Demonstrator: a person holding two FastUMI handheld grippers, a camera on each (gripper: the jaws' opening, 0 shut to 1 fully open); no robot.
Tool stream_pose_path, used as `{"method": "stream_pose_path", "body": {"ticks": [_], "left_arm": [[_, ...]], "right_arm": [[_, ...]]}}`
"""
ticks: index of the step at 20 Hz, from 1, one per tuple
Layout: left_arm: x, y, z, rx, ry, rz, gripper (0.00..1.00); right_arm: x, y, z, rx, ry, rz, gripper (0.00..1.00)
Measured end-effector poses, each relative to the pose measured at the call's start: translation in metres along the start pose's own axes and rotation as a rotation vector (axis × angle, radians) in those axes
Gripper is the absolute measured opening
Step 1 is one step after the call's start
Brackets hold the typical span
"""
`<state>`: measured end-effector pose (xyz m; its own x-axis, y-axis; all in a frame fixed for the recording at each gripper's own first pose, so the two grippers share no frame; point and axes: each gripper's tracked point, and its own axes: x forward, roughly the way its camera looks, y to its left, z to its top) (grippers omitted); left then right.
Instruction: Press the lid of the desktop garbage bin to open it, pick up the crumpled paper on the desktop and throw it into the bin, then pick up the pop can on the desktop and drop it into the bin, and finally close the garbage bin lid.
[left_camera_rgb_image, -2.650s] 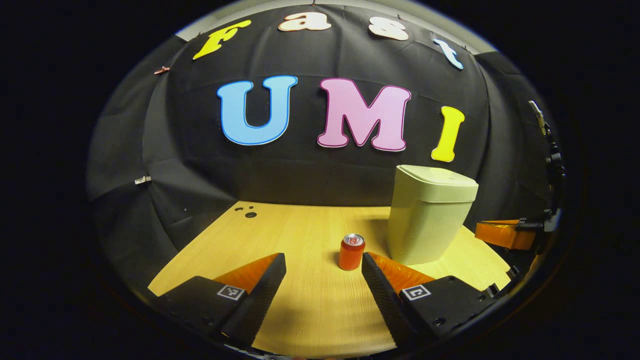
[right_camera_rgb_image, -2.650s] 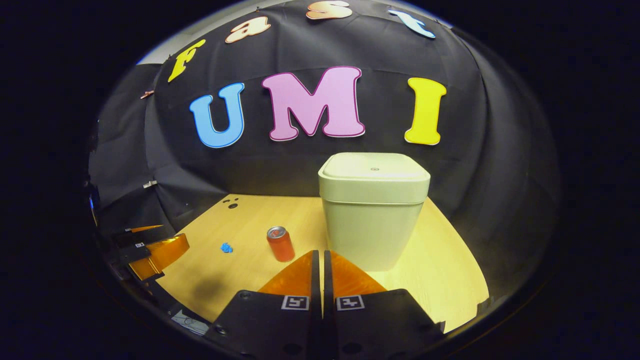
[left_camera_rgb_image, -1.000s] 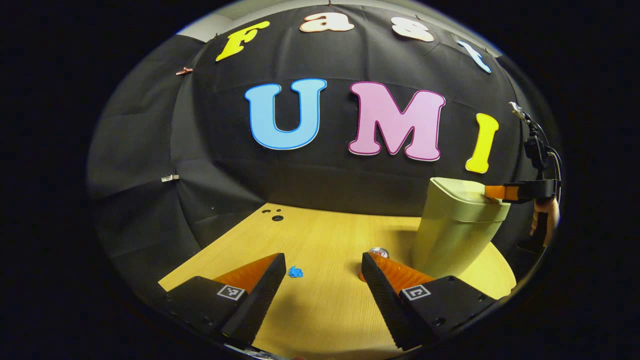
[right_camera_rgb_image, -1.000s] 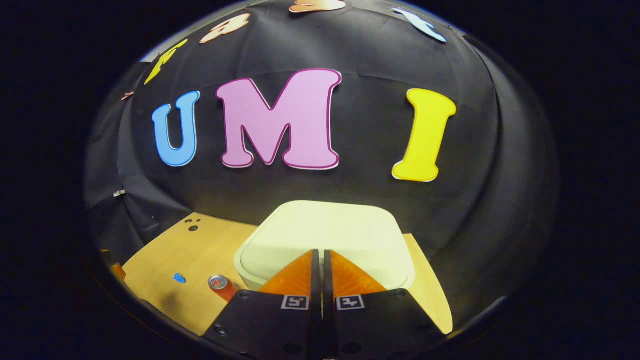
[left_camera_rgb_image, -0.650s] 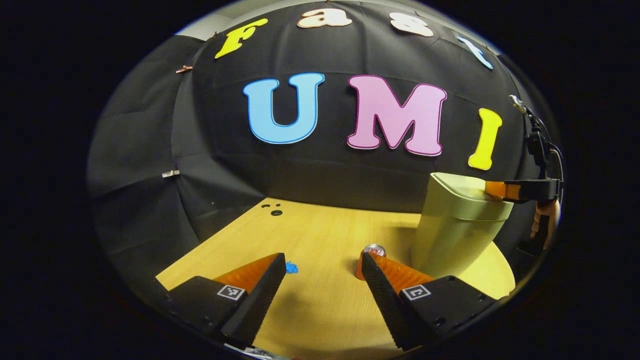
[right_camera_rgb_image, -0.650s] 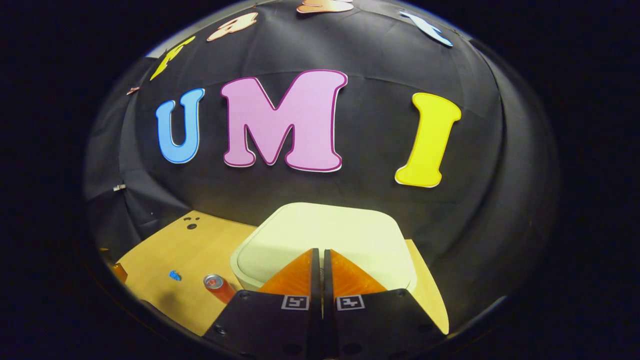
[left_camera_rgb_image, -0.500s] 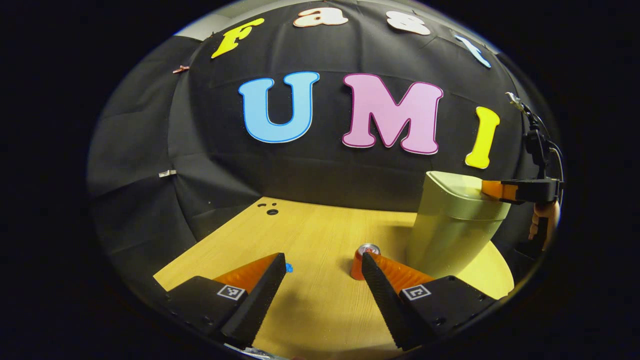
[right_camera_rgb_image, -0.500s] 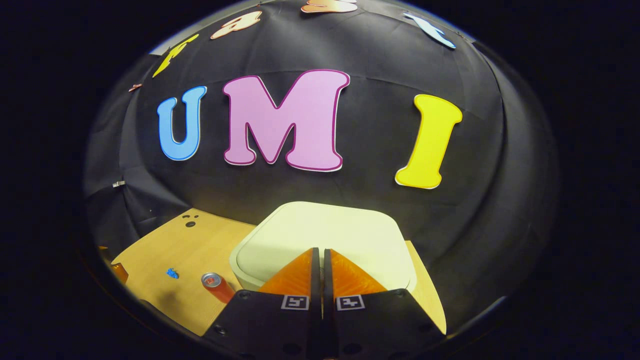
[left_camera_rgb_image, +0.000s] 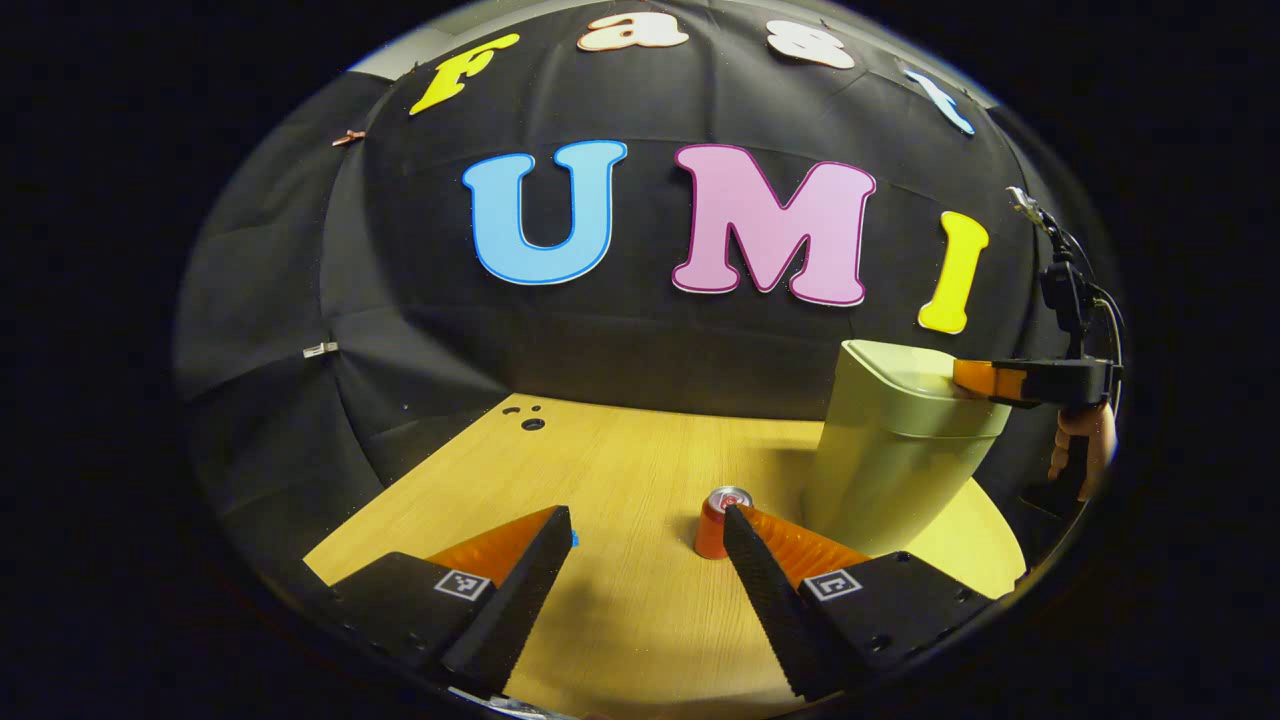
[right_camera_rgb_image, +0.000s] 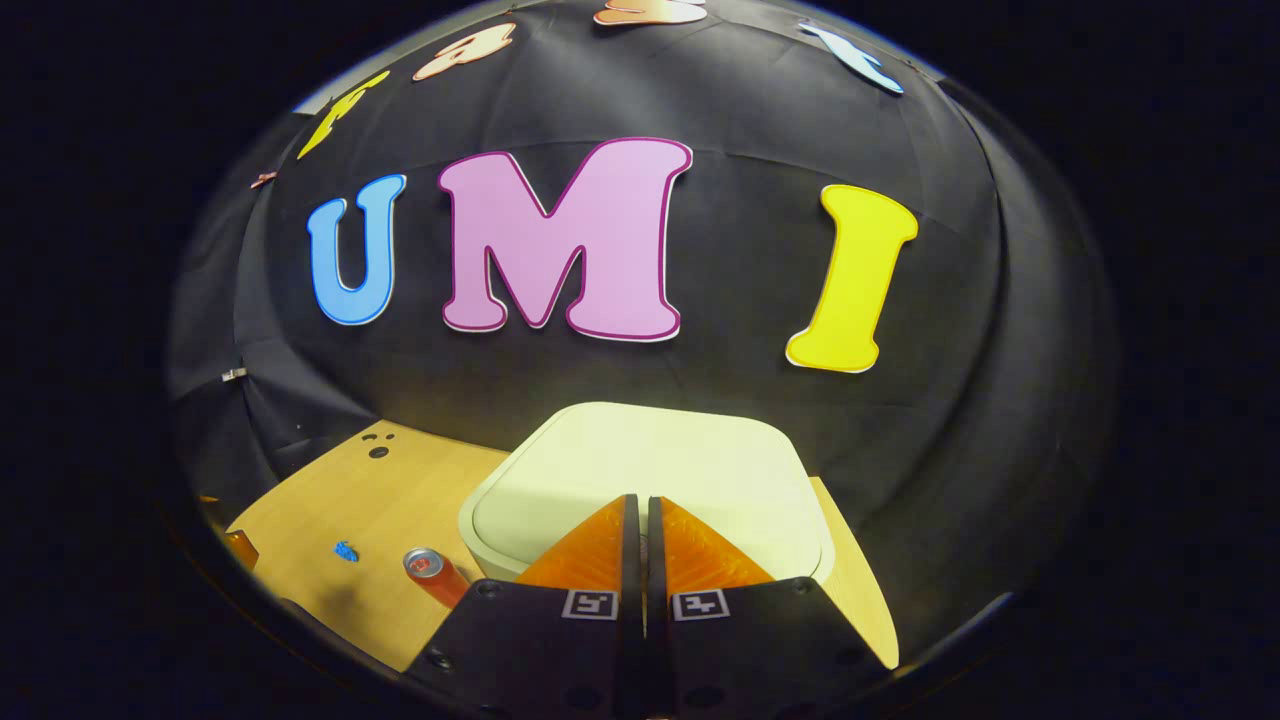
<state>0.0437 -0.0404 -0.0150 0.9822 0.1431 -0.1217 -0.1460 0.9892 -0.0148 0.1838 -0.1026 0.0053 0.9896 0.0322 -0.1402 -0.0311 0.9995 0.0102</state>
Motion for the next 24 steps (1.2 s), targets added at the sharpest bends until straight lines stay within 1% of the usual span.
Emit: {"method": "stream_pose_path", "body": {"ticks": [3,4,6,8,10,12,17,23,24], "left_arm": [[0.000,0.008,0.006,0.007,-0.012,-0.030,0.98],[0.000,0.010,0.007,0.005,-0.009,-0.047,0.98],[0.000,0.013,0.003,-0.009,0.002,-0.092,0.98],[0.002,0.020,0.000,-0.020,0.003,-0.126,0.98],[0.005,0.029,-0.003,-0.006,-0.011,-0.143,0.98],[0.011,0.044,-0.007,0.014,-0.013,-0.143,0.98],[0.023,0.073,-0.016,0.006,-0.016,-0.155,0.98],[0.041,0.098,-0.031,0.006,0.008,-0.146,0.98],[0.044,0.099,-0.032,0.008,0.014,-0.147,1.00]], "right_arm": [[-0.001,0.000,0.004,-0.057,-0.008,-0.040,0.05],[-0.002,0.006,0.008,-0.060,0.000,-0.037,0.05],[-0.006,0.015,0.010,-0.043,0.024,-0.024,0.05],[-0.013,0.018,0.020,-0.033,-0.003,-0.044,0.05],[-0.024,0.020,0.028,-0.032,-0.032,-0.067,0.05],[-0.037,0.025,0.032,-0.025,-0.045,-0.080,0.05],[-0.067,0.031,0.027,-0.015,-0.029,-0.121,0.05],[-0.093,0.031,0.006,0.024,-0.004,-0.171,0.05],[-0.098,0.033,0.001,0.035,0.002,-0.176,0.09]]}}
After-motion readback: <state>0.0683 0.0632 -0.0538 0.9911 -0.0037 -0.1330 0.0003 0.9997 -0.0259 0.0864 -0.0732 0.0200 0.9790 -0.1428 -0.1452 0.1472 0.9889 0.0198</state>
